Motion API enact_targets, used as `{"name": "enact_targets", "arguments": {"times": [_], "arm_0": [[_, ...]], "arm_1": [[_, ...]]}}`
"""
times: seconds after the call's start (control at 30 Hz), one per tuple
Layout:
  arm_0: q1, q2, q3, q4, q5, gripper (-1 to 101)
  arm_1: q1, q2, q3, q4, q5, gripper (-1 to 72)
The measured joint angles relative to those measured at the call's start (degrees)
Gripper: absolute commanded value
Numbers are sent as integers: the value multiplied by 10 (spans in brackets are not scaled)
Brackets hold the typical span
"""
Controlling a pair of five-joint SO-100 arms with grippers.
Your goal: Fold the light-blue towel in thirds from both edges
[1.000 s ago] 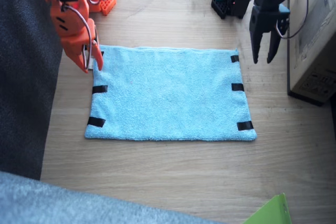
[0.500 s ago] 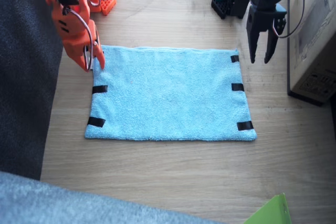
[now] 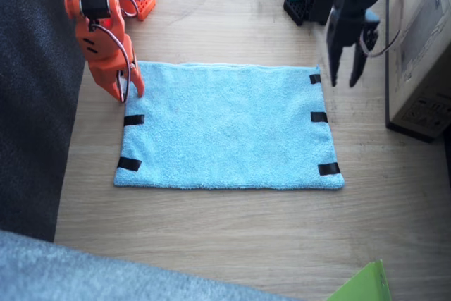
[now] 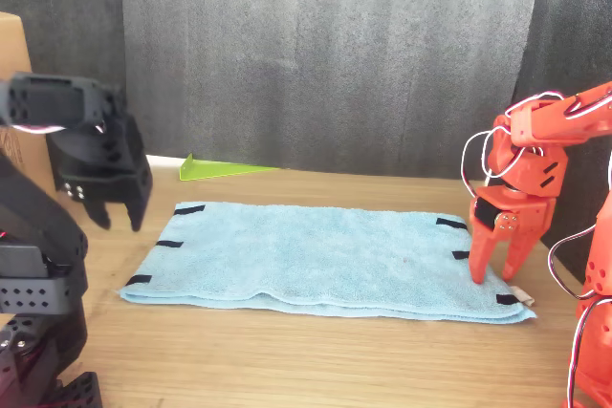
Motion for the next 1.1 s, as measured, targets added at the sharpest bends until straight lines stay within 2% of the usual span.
{"name": "enact_targets", "arguments": {"times": [0.37, 0.73, 1.1], "arm_0": [[-31, -138, -86, 33, 10, 225], [-41, -205, -142, 63, 20, 219], [-59, -294, -213, 114, 29, 161]], "arm_1": [[0, -6, -4, 1, -7, 224], [0, -9, -4, 1, -7, 226], [0, -18, -11, 2, -7, 215]]}}
